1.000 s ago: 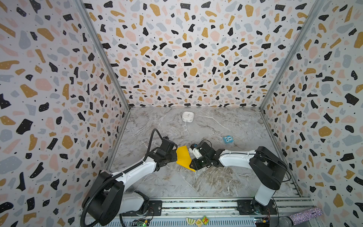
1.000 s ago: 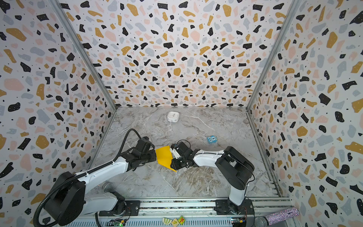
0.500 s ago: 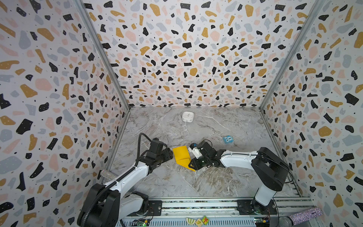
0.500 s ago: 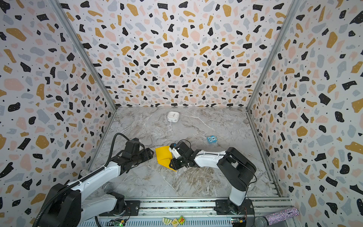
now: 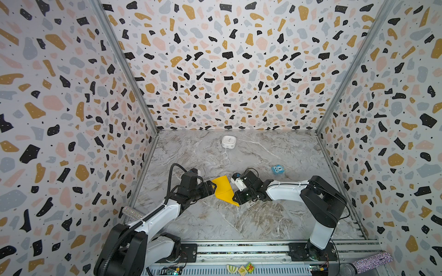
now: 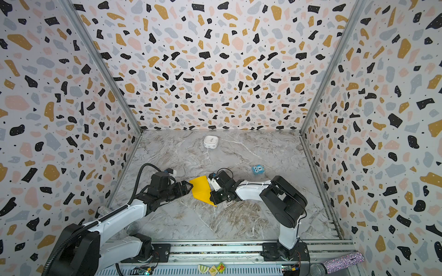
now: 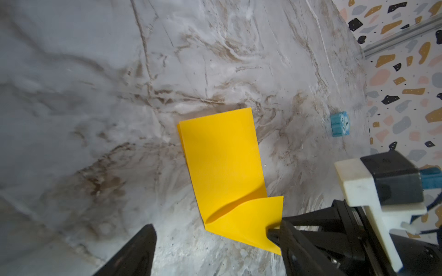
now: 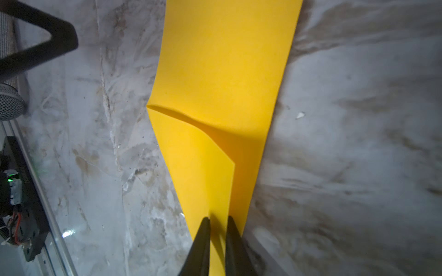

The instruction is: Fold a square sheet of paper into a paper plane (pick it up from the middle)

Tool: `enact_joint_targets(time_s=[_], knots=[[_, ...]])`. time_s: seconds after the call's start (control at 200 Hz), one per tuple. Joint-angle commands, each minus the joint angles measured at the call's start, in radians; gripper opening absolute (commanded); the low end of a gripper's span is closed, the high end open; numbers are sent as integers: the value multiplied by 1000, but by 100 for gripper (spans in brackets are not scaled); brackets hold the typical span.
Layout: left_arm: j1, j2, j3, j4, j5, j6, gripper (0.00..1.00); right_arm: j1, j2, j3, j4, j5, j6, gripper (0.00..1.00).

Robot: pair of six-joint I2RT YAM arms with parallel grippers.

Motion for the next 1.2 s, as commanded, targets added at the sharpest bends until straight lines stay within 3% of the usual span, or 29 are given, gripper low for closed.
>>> enact_joint_targets(time_s=[0.0, 0.155, 0.305, 0.631, 0.791, 0.996, 1.196], knots=[[-12, 27, -23, 123, 110, -7, 82, -41, 2, -9, -15, -23, -43, 15], [-70, 84, -51, 275, 154, -61, 81, -86, 1, -30, 24, -111, -45, 17], [-100, 146, -58, 349, 161, -105, 76, -99, -24, -37, 26, -121, -43, 25], [-103, 150, -52, 329, 110, -123, 72, -103, -266, -105, 13, 9, -9, 42], [-103, 140, -52, 321, 92, -128, 71, -69, -354, -160, 41, 14, -9, 43], [-103, 136, -48, 300, 65, -121, 70, 33, -275, -106, 34, 24, -41, 39], [-103, 135, -46, 290, 62, -121, 69, 27, -166, -35, 19, 85, -24, 37]])
